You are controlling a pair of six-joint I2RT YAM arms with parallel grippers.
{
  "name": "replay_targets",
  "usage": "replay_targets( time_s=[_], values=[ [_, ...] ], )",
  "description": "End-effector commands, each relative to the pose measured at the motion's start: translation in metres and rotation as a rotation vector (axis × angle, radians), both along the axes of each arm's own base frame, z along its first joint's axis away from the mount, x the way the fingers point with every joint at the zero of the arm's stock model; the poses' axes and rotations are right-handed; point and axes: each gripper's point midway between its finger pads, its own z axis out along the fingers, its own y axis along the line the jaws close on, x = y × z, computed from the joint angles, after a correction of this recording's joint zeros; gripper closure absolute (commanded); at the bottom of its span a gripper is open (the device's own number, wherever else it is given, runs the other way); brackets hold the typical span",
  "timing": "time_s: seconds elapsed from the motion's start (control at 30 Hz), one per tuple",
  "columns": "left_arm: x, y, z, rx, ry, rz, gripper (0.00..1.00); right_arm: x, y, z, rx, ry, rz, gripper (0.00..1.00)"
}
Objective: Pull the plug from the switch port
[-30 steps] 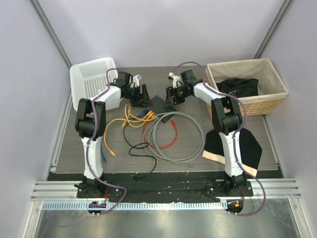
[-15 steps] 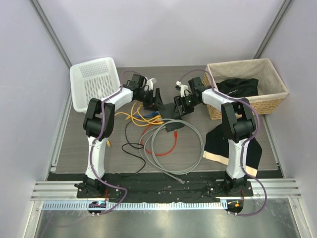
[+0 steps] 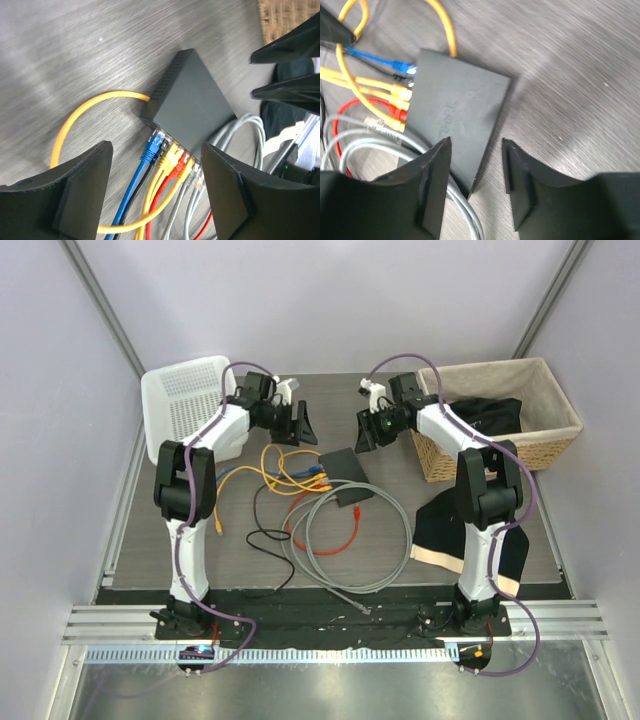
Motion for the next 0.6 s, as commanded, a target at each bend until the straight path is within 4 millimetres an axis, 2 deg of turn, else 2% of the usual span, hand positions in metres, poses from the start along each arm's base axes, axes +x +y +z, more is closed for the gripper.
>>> replay_targets(
  time_s=[0.0,0.03,0.1,0.17,0.2,0.27,0.3,0.37,0.43,0.57],
  values=[
    [-0.013,-0.001,0.027,-0.059,-0.018,-0.148,0.27,-0.005,0.014,0.021,0.004,-0.062,0.141,0.55],
    [-0.019,-0.003,0.027,-0.096,0.008,-0.172,0.29,-0.007,0.019,0.022,0.029,-0.044,0.148,0.63],
    [-0.023,-0.003,0.016,-0.099,0.034,-0.182,0.31,-0.009,0.027,0.022,0.065,-0.020,0.166,0.69],
    [-0.022,-0.008,0.014,-0.135,0.046,-0.180,0.34,-0.019,0.039,0.020,0.074,0.007,0.214,0.80],
    [-0.021,-0.008,0.008,-0.140,0.060,-0.171,0.35,-0.019,0.041,0.013,0.061,0.015,0.220,0.83],
    [-0.019,-0.014,0.010,-0.185,0.075,-0.163,0.36,-0.020,0.045,0.003,0.059,0.051,0.193,0.91],
    [-0.020,-0.016,0.006,-0.198,0.087,-0.164,0.38,-0.022,0.043,-0.008,0.049,0.081,0.172,0.97],
    [-0.019,-0.020,0.008,-0.210,0.092,-0.158,0.38,-0.026,0.035,-0.036,0.004,0.132,0.143,0.99],
    [-0.017,-0.022,0.012,-0.208,0.076,-0.161,0.38,-0.029,0.032,-0.046,-0.019,0.136,0.148,0.99],
    [-0.017,-0.018,0.003,-0.156,0.084,-0.152,0.38,-0.030,0.030,-0.062,-0.052,0.153,0.145,0.99]
  ],
)
